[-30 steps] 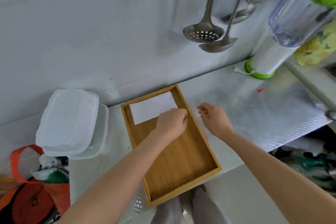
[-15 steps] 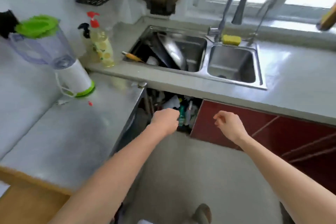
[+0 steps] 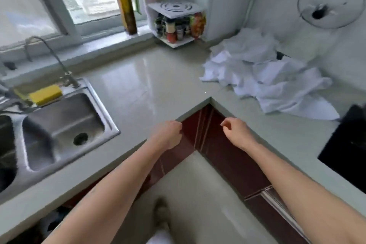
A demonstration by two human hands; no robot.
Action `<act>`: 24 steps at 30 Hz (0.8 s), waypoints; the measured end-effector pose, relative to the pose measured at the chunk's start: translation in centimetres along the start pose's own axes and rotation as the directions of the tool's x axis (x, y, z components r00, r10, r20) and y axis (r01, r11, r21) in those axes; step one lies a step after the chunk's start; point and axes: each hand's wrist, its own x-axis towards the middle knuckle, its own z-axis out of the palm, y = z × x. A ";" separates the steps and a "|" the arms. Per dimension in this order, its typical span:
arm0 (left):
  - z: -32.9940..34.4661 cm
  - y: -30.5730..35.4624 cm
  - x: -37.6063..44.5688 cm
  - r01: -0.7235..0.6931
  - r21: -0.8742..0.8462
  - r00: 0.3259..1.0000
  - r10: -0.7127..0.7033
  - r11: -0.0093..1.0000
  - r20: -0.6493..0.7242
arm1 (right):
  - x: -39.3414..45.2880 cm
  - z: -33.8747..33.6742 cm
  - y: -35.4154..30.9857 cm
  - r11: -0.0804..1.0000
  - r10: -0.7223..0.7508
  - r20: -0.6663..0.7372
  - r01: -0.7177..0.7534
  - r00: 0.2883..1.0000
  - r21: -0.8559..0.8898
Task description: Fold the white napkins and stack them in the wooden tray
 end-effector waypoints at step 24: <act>-11.6 13.7 42.7 -0.402 0.163 0.905 0.418 0.901 -0.079 | 27.5 -14.5 14.0 0.956 0.276 -0.257 -0.291 0.926 -0.022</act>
